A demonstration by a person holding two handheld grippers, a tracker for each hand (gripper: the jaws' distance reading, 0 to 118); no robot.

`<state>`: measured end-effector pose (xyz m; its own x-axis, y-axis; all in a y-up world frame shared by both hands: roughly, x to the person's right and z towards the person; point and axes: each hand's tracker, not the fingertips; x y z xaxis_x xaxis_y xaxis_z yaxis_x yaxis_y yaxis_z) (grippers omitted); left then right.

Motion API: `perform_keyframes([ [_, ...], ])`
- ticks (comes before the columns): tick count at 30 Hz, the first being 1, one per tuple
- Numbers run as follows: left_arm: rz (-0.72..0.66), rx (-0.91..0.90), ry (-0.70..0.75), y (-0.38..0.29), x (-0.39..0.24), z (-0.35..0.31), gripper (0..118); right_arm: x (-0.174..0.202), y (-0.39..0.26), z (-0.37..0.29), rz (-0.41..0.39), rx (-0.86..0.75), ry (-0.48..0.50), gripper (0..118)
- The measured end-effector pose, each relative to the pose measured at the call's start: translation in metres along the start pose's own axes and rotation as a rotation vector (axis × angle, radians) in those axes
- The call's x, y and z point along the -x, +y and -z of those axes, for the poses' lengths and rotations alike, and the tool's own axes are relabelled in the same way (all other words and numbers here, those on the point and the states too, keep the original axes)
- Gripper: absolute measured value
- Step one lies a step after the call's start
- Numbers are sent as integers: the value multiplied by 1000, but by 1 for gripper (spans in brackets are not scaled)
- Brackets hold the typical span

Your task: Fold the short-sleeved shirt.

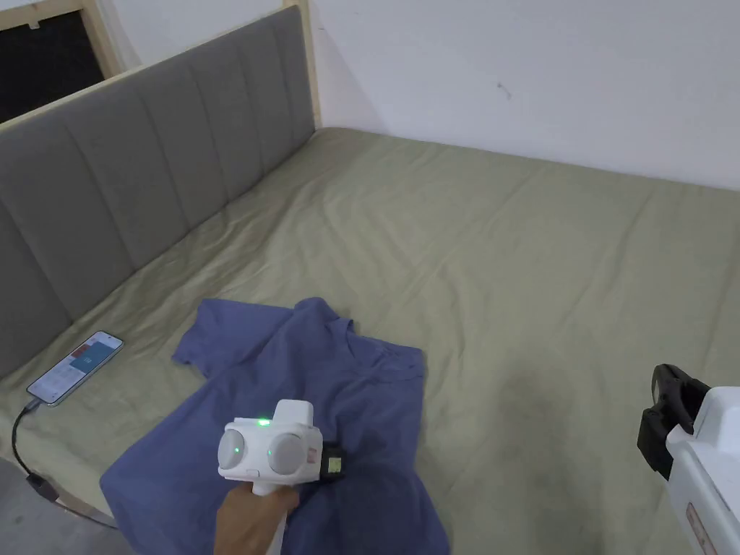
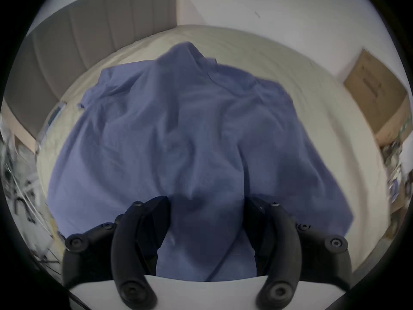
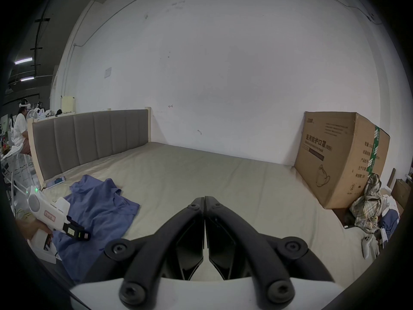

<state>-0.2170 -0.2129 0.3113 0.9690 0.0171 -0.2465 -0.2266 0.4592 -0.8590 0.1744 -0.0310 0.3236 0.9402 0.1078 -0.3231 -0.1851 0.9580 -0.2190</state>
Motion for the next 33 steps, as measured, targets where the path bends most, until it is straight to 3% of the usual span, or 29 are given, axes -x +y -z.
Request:
perform_keyframes([
  [2, 30, -54, 43, 0, -10, -5, 66, -5, -1, -3, 0, 5, -10, 0],
  [3, 22, -52, 28, 1, -12, -7, 52, -7, -1, -6, 1, 4, -14, 0],
  [4, 62, -73, 53, 3, -15, -8, 22, -10, -1, -8, 4, 2, -19, 0],
  [5, 95, -80, 108, 3, -16, -9, 0, -12, -1, -10, 7, 1, -22, 0],
  [10, -21, -172, -28, 10, 1, -49, 0, -31, 3, -25, 15, -17, -42, 0],
  [15, -12, -322, -156, 32, -11, -125, 0, -55, 5, -42, 39, -47, -74, 0],
  [25, 168, -568, -417, 100, -122, -254, 0, -99, 9, -88, 67, -101, -158, 0],
  [33, 379, -639, -626, 126, -252, -303, 0, -141, 10, -123, 75, -130, -257, 0],
])
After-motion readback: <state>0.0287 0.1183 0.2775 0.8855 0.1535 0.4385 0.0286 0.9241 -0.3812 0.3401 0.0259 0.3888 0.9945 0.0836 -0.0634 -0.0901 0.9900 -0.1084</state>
